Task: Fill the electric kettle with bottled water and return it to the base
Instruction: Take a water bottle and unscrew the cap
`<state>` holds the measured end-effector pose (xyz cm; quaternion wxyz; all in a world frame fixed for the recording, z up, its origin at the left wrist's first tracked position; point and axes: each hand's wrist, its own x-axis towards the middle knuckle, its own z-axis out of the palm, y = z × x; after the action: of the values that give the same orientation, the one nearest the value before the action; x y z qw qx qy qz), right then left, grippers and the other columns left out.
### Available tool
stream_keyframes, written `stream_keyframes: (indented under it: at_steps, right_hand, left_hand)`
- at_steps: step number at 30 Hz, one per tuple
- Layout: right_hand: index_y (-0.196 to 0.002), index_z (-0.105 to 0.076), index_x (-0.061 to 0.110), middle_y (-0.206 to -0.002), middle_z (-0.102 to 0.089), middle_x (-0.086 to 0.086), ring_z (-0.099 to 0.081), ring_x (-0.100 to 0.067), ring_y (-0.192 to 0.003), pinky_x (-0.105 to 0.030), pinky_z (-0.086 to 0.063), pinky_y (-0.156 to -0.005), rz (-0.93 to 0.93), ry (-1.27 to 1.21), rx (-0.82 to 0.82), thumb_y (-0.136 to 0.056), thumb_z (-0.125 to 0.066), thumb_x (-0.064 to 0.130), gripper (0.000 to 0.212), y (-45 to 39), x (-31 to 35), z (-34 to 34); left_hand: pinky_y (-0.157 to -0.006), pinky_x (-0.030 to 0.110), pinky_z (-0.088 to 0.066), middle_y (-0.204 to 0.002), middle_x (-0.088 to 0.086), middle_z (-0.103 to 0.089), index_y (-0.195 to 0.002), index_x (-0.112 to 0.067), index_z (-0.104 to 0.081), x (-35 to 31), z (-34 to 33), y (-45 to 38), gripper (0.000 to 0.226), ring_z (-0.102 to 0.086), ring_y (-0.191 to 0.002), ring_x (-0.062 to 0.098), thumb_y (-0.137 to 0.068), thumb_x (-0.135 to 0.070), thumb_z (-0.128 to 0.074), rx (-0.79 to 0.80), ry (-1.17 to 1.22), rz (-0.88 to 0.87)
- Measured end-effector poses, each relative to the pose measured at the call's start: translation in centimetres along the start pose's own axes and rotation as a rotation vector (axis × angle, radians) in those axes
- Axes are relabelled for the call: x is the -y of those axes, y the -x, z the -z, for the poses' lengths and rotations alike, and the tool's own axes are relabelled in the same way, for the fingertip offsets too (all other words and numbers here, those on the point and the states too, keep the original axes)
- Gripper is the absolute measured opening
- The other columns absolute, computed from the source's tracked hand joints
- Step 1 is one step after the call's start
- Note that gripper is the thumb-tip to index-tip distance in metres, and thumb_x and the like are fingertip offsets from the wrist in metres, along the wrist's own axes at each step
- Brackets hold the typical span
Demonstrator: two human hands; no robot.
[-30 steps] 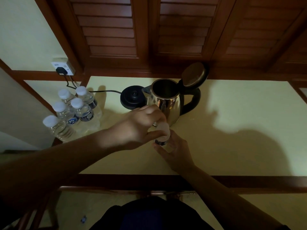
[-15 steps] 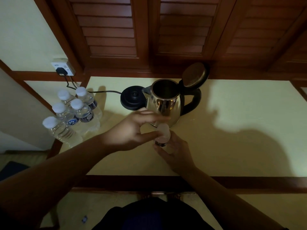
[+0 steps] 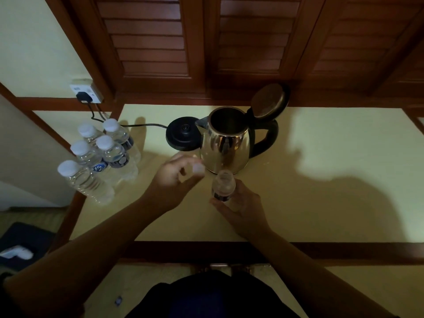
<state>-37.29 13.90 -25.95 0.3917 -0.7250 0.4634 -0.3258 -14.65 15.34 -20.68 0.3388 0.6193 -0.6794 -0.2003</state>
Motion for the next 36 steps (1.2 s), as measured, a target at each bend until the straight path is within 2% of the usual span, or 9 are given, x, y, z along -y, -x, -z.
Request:
stream_keyframes:
  at_steps: [3,10,15,19,23,25,28,31,36]
  right_hand:
    - [-0.133,-0.065,0.022,-0.114,-0.074,0.014,-0.067,0.003,-0.102,-0.004,-0.044,-0.082,-0.015,0.006,-0.002,-0.086,-0.086,0.043,0.055,-0.1,-0.5,0.1]
    - [-0.129,-0.068,0.029,-0.116,-0.076,0.016,-0.07,0.003,-0.108,-0.024,-0.056,-0.092,-0.048,-0.105,0.072,-0.08,-0.089,0.049,0.058,-0.3,-0.3,0.4]
    - [-0.148,-0.054,0.033,-0.144,-0.064,0.015,-0.06,-0.003,-0.133,-0.028,-0.051,-0.108,-0.015,-0.19,0.143,-0.082,-0.077,0.054,0.074,0.1,-0.3,2.8]
    - [-0.151,-0.055,0.023,-0.146,-0.063,0.013,-0.06,-0.008,-0.135,-0.05,-0.054,-0.109,-0.013,-0.196,-0.096,-0.103,-0.05,0.06,0.061,-0.3,-1.5,4.1]
    - [-0.16,-0.043,0.021,-0.157,-0.053,0.008,-0.05,-0.006,-0.145,-0.044,-0.051,-0.115,-0.042,-0.174,-0.261,-0.099,-0.073,0.032,0.069,-2.4,-0.8,3.8]
    - [-0.163,-0.036,0.021,-0.16,-0.045,0.018,-0.042,-0.001,-0.149,-0.041,-0.047,-0.118,0.009,-0.144,-0.282,-0.095,-0.079,0.021,0.081,-3.3,-0.5,3.2]
    - [-0.164,-0.028,0.024,-0.161,-0.035,0.028,-0.036,-0.001,-0.153,-0.041,-0.044,-0.12,0.087,-0.102,-0.322,-0.091,-0.082,0.037,0.092,-4.4,-0.6,2.1]
    - [-0.167,-0.024,0.019,-0.17,-0.033,0.009,-0.033,-0.012,-0.157,-0.049,-0.042,-0.122,0.078,-0.076,-0.334,-0.087,-0.079,0.05,0.102,-5.3,-0.6,1.2]
    - [-0.167,-0.019,0.008,-0.172,-0.03,-0.008,-0.028,-0.021,-0.16,-0.048,-0.035,-0.126,0.064,-0.044,-0.368,-0.087,-0.083,0.038,0.107,-5.5,-0.2,-0.3]
  left_hand:
    - [-0.078,0.031,-0.053,-0.114,-0.007,-0.069,-0.122,-0.024,-0.07,2.6,-1.9,1.3,0.038,-0.055,-0.091,0.008,-0.089,-0.041,-0.073,0.129,-0.126,0.023]
    - [-0.087,0.038,-0.046,-0.118,-0.01,-0.065,-0.125,-0.032,-0.065,4.3,-2.4,2.6,0.047,-0.056,-0.102,0.017,-0.084,-0.055,-0.07,0.253,-0.341,-0.026]
    - [-0.085,0.01,-0.044,-0.124,-0.014,-0.063,-0.135,-0.029,-0.063,2.2,-2.2,1.9,0.068,-0.059,-0.107,0.001,-0.075,-0.052,-0.085,0.214,0.066,-0.015]
    - [-0.091,0.022,-0.053,-0.13,-0.021,-0.063,-0.138,-0.033,-0.061,0.3,-2.5,1.3,0.078,-0.061,-0.118,0.002,-0.068,-0.039,-0.094,0.209,0.299,0.086]
    - [-0.1,0.038,-0.056,-0.132,-0.02,-0.066,-0.139,-0.032,-0.061,-0.5,-3.1,1.0,0.078,-0.061,-0.124,0.003,-0.069,-0.028,-0.095,0.231,0.433,0.147]
    - [-0.101,0.043,-0.057,-0.13,-0.015,-0.069,-0.136,-0.029,-0.064,-0.5,-3.3,0.9,0.073,-0.063,-0.124,0.008,-0.071,-0.025,-0.094,0.227,0.443,0.142]
    - [-0.1,0.04,-0.057,-0.12,-0.01,-0.074,-0.131,-0.022,-0.068,-1.1,-3.3,0.8,0.063,-0.069,-0.115,0.009,-0.073,-0.021,-0.092,0.198,0.456,0.123]
    - [-0.095,0.037,-0.059,-0.113,-0.013,-0.076,-0.128,-0.025,-0.068,-1.6,-3.2,0.8,0.059,-0.072,-0.106,0.005,-0.074,-0.024,-0.091,0.163,0.418,0.089]
    - [-0.098,0.043,-0.058,-0.115,-0.003,-0.077,-0.127,-0.015,-0.065,-2.2,-1.6,0.5,0.055,-0.074,-0.107,0.018,-0.077,-0.022,-0.086,0.004,0.557,0.067]
